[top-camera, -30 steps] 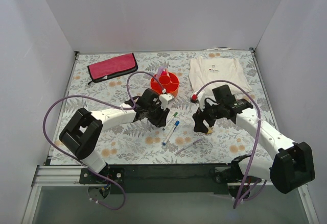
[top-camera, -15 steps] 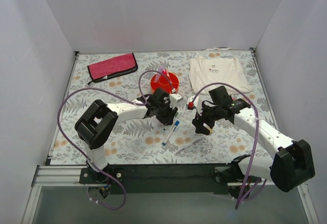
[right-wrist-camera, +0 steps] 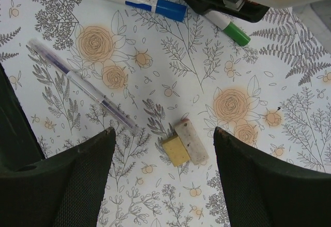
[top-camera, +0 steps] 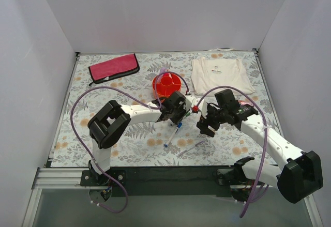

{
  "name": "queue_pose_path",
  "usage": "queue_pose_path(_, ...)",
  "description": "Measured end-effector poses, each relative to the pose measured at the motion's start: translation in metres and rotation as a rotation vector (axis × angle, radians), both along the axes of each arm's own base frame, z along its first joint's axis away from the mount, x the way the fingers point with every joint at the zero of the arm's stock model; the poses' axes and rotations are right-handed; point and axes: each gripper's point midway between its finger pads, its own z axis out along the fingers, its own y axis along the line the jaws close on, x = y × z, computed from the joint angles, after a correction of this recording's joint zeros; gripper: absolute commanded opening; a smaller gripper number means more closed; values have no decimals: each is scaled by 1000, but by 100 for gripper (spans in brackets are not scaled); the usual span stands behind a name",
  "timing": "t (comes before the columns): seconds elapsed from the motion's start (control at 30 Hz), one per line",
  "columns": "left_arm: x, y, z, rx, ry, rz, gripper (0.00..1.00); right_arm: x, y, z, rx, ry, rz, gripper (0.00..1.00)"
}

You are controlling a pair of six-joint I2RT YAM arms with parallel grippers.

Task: Sort the stationery into containers
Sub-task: Pick up the pen from the center of the board.

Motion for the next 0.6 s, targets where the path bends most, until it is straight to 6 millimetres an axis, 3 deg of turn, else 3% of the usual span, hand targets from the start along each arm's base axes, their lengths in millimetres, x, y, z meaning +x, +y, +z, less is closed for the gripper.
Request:
queue_pose_path(0.2, 2, 1, 3, 14, -20, -9, 0, -1, -4, 1, -5, -17, -12, 82)
queue_pose_path(0.37, -4, 23, 15, 78, 15, -15, 0, 0, -6, 2, -12, -25, -30, 82)
queue_pose_path(0.47, 2, 17, 49, 37, -2, -21, 0, 2, -8, 1, -20, -26, -45, 82)
queue_pose_path(0.6, 18, -4, 117, -96, -91, -25, 0, 4, -11, 0, -28, -26, -60, 82)
